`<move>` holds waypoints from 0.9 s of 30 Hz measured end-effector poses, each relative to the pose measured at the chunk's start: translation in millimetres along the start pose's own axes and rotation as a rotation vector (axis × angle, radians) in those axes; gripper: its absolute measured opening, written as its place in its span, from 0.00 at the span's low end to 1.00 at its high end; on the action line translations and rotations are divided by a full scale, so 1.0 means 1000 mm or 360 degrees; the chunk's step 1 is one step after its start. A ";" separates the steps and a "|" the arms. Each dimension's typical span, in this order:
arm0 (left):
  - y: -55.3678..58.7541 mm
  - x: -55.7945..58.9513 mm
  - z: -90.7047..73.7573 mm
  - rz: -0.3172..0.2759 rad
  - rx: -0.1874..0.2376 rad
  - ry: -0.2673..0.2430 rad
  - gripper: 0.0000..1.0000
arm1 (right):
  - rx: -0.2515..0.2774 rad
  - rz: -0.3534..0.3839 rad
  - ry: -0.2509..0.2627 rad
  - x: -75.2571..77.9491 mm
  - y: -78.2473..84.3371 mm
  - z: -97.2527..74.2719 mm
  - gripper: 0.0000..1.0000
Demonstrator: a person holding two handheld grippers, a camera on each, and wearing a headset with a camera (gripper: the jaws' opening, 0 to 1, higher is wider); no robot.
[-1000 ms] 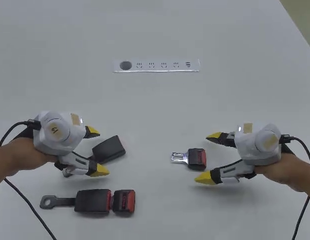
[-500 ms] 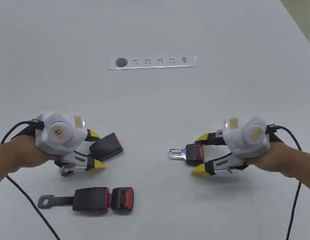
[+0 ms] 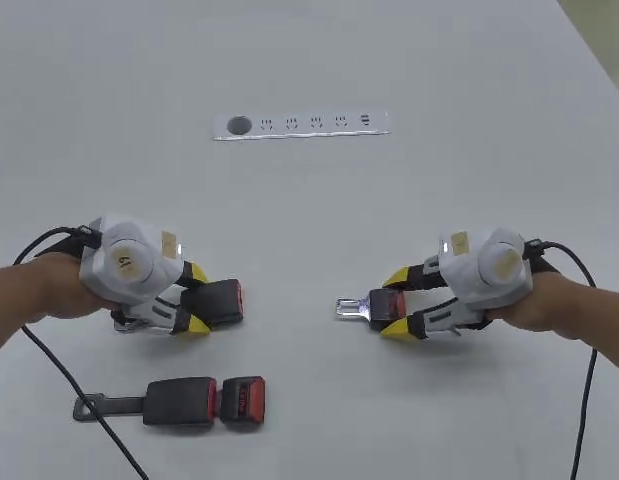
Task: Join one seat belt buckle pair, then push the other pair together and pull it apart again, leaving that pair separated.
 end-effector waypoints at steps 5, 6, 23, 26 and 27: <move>0.000 0.000 0.002 0.0089 -0.0037 0.0044 0.35 | 0.0123 0.0025 0.0017 0.001 0.000 -0.001 0.37; -0.001 0.000 0.002 0.0106 -0.0044 0.0052 0.35 | 0.0136 0.0028 0.0021 0.000 0.001 0.000 0.37; 0.001 -0.001 0.005 0.0093 -0.0107 0.0063 0.34 | 0.0216 -0.0006 0.0020 -0.002 -0.007 0.008 0.37; 0.002 -0.001 0.005 0.0099 -0.0119 0.0062 0.34 | 0.0235 0.0000 0.0018 -0.002 -0.010 0.010 0.37; 0.002 -0.001 0.005 0.0100 -0.0123 0.0061 0.34 | 0.0246 0.0003 0.0022 -0.002 -0.011 0.012 0.37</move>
Point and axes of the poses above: the centre of the closed fingertips' face, and the gripper's own axes: z roughly forward along the fingers, x roughly to its right, y roughly out of its underside, the point moved 2 cm from there along -z, roughly backward along the fingers, and after that the axes turned 13 degrees about -y, right-handed, at the moved point
